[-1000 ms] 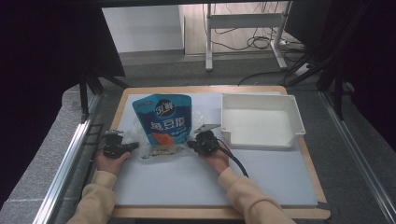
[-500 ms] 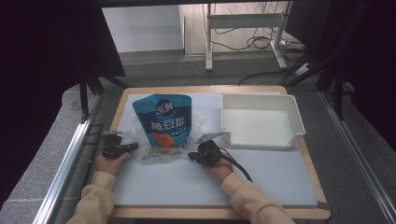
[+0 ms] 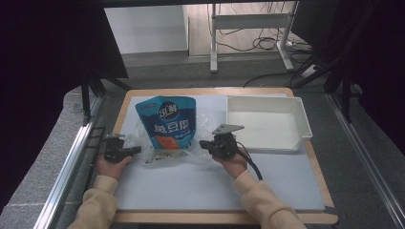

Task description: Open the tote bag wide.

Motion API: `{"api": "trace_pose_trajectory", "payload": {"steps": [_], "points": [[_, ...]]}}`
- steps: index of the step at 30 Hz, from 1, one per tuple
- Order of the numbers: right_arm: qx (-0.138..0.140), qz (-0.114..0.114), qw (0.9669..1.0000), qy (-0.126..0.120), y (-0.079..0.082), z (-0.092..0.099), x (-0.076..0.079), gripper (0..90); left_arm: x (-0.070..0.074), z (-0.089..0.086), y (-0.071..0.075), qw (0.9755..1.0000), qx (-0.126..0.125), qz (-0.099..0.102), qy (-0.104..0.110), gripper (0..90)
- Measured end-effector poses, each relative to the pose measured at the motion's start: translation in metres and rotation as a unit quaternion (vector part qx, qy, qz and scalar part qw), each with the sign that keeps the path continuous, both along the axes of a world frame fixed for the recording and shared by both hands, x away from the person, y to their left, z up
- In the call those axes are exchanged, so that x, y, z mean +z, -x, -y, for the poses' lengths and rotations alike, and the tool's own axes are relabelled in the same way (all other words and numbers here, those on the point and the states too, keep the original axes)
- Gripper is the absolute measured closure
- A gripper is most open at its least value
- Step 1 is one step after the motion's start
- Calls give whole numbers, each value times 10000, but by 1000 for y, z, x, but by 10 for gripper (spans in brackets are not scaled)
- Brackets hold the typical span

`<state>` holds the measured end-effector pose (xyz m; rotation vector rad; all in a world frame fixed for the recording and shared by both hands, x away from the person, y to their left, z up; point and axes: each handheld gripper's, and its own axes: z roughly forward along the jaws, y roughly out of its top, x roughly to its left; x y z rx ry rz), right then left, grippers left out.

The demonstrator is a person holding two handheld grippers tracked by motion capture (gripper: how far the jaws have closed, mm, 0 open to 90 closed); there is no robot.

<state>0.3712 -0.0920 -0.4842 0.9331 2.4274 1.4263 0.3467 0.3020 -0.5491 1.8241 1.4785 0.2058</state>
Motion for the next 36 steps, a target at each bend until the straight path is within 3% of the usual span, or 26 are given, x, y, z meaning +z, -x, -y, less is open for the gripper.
{"api": "trace_pose_trajectory", "payload": {"steps": [3, 6, 11, 15, 22, 32, 36], "points": [[-441, 111, 9990, -16, -8, 4, 2, 889, 0, 0, 0, 10000, 1, 0, 8, 899], [-893, 275, 9954, 207, -16, -2, -10, 888, 0, 0, -1, 10000, 2, 2, 20, 899], [-1353, 235, 9885, 637, -26, -7, -34, 889, 0, 0, -1, 10000, -5, 11, 28, 899], [-1385, 17, 9873, 779, -31, -3, -46, 888, 0, 0, -1, 10000, -10, 12, 26, 899], [-1357, -88, 9862, 942, -33, 0, -53, 888, -1, 0, -1, 10000, -4, 9, 33, 899], [-1246, 39, 9879, 928, -28, -2, -49, 889, 0, 0, -1, 10000, -5, 20, 56, 899], [-1144, 152, 9898, 829, -23, -2, -41, 888, 3, 0, 0, 9998, 16, 112, 172, 898]]}}
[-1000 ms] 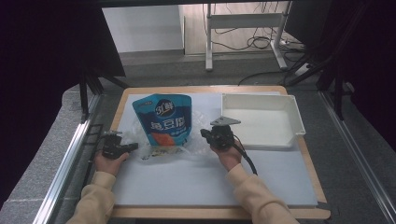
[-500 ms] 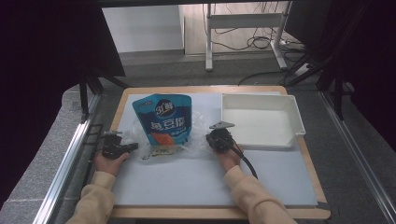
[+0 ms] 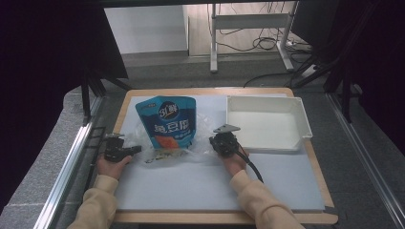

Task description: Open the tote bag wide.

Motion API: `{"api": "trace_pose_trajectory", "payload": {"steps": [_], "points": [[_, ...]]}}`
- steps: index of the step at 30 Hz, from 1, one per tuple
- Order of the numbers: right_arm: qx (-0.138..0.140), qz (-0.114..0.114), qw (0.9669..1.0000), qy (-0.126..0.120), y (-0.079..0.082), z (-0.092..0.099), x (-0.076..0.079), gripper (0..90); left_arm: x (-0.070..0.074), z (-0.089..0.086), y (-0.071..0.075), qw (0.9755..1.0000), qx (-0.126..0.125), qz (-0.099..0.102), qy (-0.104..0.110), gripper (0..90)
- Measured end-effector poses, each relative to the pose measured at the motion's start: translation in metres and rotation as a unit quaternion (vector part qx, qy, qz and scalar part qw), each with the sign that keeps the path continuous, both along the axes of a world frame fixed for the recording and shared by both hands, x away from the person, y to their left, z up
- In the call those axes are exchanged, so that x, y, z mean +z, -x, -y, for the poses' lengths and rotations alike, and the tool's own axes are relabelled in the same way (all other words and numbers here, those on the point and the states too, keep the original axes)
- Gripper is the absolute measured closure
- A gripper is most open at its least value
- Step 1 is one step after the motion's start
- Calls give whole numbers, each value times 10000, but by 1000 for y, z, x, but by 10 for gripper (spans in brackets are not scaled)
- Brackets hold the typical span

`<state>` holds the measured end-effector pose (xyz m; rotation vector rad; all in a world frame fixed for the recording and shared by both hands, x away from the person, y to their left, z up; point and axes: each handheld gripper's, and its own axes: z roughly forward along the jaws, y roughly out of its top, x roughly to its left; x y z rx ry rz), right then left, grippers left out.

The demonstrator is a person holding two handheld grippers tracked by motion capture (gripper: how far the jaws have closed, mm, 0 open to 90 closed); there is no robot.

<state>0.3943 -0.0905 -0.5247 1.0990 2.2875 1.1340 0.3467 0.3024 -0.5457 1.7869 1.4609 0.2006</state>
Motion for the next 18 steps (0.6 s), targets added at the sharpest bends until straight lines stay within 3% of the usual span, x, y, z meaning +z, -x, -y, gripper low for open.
{"api": "trace_pose_trajectory", "payload": {"steps": [4, 8, 11, 18], "points": [[72, 82, 9999, -98, 4, 2, 9, 888, 8, 0, 2, 9998, 18, 188, 88, 898], [141, 211, 9994, -244, 8, 5, 20, 889, 20, -1, 7, 9983, 1, 532, 250, 897], [176, 257, 9988, -378, 10, 9, 28, 888, 30, -3, 11, 9959, -6, 771, 478, 888], [223, 368, 9969, -654, 12, 15, 43, 888, 54, -2, 21, 9885, -178, 1317, 719, 861]]}}
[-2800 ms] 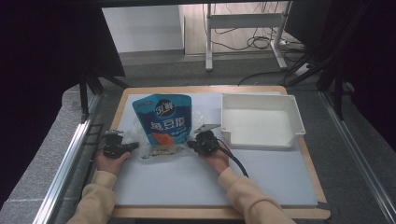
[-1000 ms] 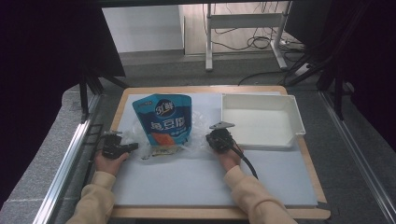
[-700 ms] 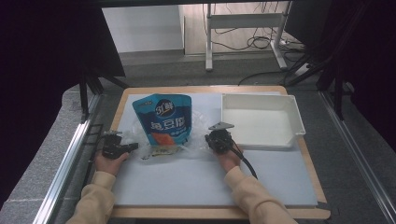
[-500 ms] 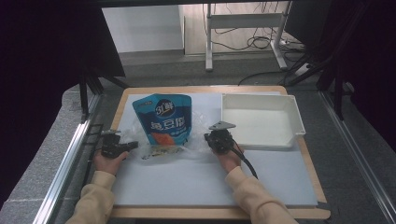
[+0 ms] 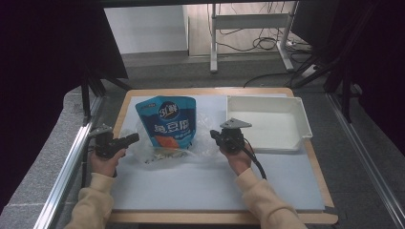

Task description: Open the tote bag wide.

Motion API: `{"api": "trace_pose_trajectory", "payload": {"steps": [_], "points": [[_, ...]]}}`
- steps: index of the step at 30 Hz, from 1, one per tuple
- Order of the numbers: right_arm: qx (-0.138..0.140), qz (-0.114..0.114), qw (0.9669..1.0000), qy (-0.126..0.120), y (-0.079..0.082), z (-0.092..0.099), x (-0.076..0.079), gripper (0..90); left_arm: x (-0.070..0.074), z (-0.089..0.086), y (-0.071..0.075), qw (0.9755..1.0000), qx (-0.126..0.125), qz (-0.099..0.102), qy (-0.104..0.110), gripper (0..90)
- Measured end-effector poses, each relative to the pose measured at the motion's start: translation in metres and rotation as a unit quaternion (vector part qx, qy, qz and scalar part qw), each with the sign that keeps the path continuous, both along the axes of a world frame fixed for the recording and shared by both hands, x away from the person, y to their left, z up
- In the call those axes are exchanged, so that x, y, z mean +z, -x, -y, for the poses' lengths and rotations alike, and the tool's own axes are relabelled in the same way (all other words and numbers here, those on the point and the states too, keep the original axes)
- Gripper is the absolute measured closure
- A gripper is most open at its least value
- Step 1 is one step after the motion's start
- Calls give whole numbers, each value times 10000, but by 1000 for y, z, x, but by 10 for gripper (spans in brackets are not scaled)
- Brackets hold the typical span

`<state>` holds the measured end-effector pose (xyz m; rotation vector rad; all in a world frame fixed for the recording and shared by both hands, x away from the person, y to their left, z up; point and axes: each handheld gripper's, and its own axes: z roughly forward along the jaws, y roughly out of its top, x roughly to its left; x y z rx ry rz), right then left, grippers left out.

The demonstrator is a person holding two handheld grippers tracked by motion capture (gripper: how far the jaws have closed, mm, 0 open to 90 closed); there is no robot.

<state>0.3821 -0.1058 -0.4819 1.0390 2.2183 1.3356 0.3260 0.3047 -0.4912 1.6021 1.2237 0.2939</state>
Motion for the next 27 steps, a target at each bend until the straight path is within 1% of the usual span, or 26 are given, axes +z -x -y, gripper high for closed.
{"api": "trace_pose_trajectory", "payload": {"steps": [4, 8, 13, 17, 19, 20, 23, 24, 27], "points": [[45, 9, 10000, -64, 2, 2, 5, 888, 9, 1, 6, 9999, -49, 114, 59, 853], [153, 19, 9998, -127, 6, 3, 8, 888, 14, 4, 15, 9998, -84, 163, 44, 836], [301, 39, 9993, -209, 12, 9, 15, 888, 15, 15, 28, 9994, -232, 148, -206, 806], [413, 60, 9988, -251, 17, 17, 19, 864, 15, 23, 39, 9988, -329, 195, -295, 760], [478, 53, 9984, -288, 19, 21, 20, 836, 16, 27, 44, 9985, -338, 240, -366, 712], [501, 56, 9984, -267, 20, 23, 20, 813, 16, 29, 46, 9983, -337, 270, -384, 682], [587, 5, 9978, -303, 22, 26, 19, 726, 16, 35, 53, 9977, -348, 346, -465, 574], [621, -17, 9976, -314, 23, 27, 19, 687, 16, 37, 55, 9976, -349, 361, -473, 534], [694, -69, 9970, -335, 25, 27, 19, 543, 15, 41, 59, 9971, -408, 381, -511, 477]]}}
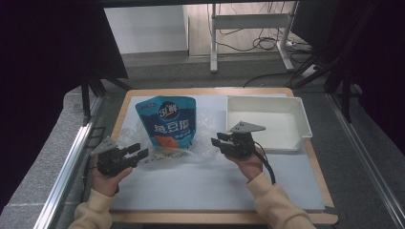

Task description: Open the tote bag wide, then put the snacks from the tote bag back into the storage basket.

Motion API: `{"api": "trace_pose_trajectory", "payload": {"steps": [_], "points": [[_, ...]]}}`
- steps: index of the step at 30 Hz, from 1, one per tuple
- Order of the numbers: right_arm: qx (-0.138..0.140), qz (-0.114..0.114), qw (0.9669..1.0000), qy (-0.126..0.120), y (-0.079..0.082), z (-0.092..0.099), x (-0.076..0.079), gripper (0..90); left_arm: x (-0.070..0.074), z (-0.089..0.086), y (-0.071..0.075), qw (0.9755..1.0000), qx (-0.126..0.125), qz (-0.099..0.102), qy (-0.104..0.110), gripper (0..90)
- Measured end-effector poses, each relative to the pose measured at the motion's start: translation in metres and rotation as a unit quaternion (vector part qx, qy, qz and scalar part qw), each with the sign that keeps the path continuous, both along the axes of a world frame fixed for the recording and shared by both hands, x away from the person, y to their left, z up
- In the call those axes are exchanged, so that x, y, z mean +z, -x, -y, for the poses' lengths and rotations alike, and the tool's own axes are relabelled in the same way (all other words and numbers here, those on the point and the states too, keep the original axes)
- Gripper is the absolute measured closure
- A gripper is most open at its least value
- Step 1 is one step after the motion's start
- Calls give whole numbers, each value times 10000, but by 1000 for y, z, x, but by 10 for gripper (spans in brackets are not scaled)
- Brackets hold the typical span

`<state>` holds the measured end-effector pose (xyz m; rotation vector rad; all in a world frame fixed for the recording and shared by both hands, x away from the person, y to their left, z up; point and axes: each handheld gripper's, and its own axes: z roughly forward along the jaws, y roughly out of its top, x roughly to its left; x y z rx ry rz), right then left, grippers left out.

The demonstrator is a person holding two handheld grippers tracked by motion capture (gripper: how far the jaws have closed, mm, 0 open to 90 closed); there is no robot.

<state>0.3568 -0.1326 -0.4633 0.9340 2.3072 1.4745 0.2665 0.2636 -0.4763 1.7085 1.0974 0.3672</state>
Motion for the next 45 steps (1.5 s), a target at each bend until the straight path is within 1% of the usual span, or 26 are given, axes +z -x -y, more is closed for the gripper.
{"api": "trace_pose_trajectory", "payload": {"steps": [3, 6, 10, 11, 14, 17, 21, 25, 29, 33, 36, 40, 45], "points": [[37, 2, 10000, 54, 3, 0, 0, 448, -3, 4, 4, 10000, -31, -2, -90, 422], [24, 70, 9999, 75, 7, 1, 0, 393, -7, 7, 8, 9998, -76, -41, -170, 393], [115, 86, 9998, 106, 13, 3, 0, 350, -15, 9, 14, 9996, -41, -116, -254, 348], [122, 95, 9998, 112, 14, 3, 0, 345, -16, 10, 15, 9995, -49, -112, -303, 344], [138, 104, 9997, 155, 16, 3, -1, 334, -17, 12, 16, 9995, -95, -77, -302, 340], [104, 72, 9998, 144, 15, 6, -1, 331, -19, 15, 15, 9993, -162, -105, -304, 338], [22, 47, 9999, 108, 14, 10, -1, 325, -22, 18, 13, 9989, -238, -147, -375, 331], [-42, 86, 9999, 92, 12, 11, 0, 317, -23, 19, 13, 9985, -252, -136, -467, 320], [-39, 119, 9999, 111, 11, 7, 1, 316, -24, 20, 13, 9982, -274, -132, -519, 318], [25, 150, 9998, 101, 8, -2, 4, 339, -26, 21, 11, 9979, -301, -135, -554, 315], [104, 239, 9996, 119, 6, -10, 9, 362, -26, 20, 11, 9977, -319, -134, -576, 309], [164, 317, 9993, 66, 2, -15, 17, 389, -25, 19, 12, 9976, -328, -115, -591, 306], [197, 428, 9989, -28, -10, -22, 31, 420, -25, 20, 13, 9975, -368, -107, -602, 305]]}}
